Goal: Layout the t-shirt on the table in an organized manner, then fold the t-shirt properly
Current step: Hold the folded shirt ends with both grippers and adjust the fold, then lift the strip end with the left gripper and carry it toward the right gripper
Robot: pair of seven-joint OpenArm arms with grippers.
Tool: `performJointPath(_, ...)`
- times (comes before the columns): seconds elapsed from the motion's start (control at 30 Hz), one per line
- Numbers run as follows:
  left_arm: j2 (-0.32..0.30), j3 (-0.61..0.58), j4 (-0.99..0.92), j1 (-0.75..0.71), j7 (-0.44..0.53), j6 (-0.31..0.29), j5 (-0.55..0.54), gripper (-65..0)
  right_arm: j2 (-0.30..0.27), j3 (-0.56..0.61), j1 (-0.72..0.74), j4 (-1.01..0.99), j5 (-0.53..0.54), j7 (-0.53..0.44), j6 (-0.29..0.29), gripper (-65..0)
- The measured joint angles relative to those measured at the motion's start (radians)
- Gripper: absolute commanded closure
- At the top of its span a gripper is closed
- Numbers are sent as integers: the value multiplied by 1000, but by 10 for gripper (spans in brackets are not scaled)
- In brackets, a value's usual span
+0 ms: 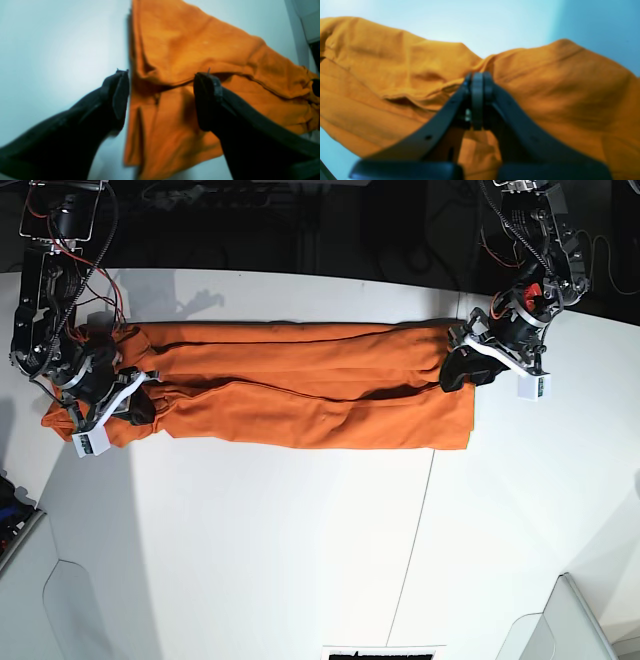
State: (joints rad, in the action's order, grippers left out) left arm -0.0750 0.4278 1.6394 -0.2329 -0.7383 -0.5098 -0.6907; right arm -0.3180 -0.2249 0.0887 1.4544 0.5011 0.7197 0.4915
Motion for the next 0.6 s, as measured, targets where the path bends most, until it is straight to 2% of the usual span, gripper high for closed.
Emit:
performJointPath(0.1,10,-47,0,3,45,0,53,-425,0,0,0,0,14,0,0,0)
performJointPath(0.23,34,-49,0,13,73,58,76,-425,0,0,0,0,22,3,0,0)
performJointPath(0.37,34,-48,-12,21,82,57,81,-414,0,0,-8,0,23,3,0,0)
performJointPath(0.4,34,-48,-23,28,82,56,79,-388,0,0,-11,0,23,3,0,0)
performJointPath(0.43,34,-47,-35,37,85,56,78,-327,0,0,-14,0,22,3,0,0)
performJointPath(0.53,39,-47,-76,62,108,60,120,-58,0,0,-14,0,23,4,0,0)
performJointPath(0.57,44,-47,-85,65,123,60,139,0,0,0,-14,0,23,3,0,0)
performJointPath(0.6,48,-47,-92,64,140,53,156,0,0,0,-14,0,23,3,0,0)
